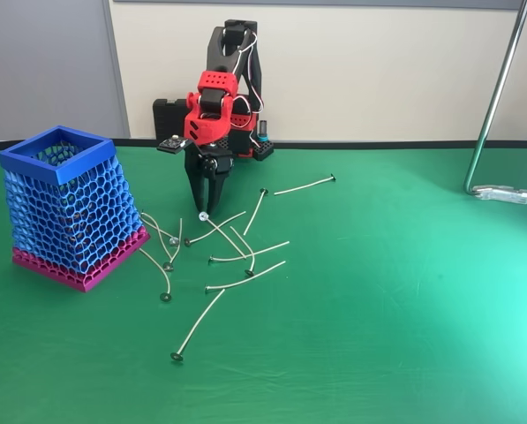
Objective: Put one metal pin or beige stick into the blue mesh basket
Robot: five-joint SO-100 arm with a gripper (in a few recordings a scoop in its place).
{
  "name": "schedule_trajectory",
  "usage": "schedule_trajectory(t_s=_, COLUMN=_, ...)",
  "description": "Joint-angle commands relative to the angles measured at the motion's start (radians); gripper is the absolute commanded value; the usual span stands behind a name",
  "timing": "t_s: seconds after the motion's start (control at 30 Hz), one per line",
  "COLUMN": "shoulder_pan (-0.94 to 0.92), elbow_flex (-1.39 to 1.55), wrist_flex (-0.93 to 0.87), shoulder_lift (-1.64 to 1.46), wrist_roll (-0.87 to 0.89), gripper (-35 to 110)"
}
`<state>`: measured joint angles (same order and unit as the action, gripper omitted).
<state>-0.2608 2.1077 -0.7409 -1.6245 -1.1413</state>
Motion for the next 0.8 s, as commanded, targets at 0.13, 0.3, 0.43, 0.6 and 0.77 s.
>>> schedule_trajectory(t_s=0.13, shoulder_pan=-0.003, elbow_flex=-0.009, wrist_flex=0.02, shoulder_lift=-0.009, wrist_roll=-0.009, gripper=15)
schedule_trajectory(t_s=0.3, shoulder_pan=-0.009, elbow_flex=-0.018, wrist_flex=0.023, shoulder_lift=0.003, wrist_roll=-0.012, gripper=15)
schedule_trajectory(t_s=0.43, shoulder_pan=-0.012, elbow_flex=-0.02, wrist_flex=0.025, shoulder_lift=0.012, wrist_roll=-0.02, gripper=15)
schedule_trajectory(t_s=0.6, shoulder_pan=-0.015, elbow_flex=-0.02, wrist_flex=0.034, shoulder_lift=0.017, wrist_roll=-0.021, gripper=15)
schedule_trajectory(t_s=0.77, shoulder_pan=-0.018, elbow_flex=-0.018, wrist_flex=0.037, shoulder_lift=0.02, wrist_roll=-0.026, gripper=15)
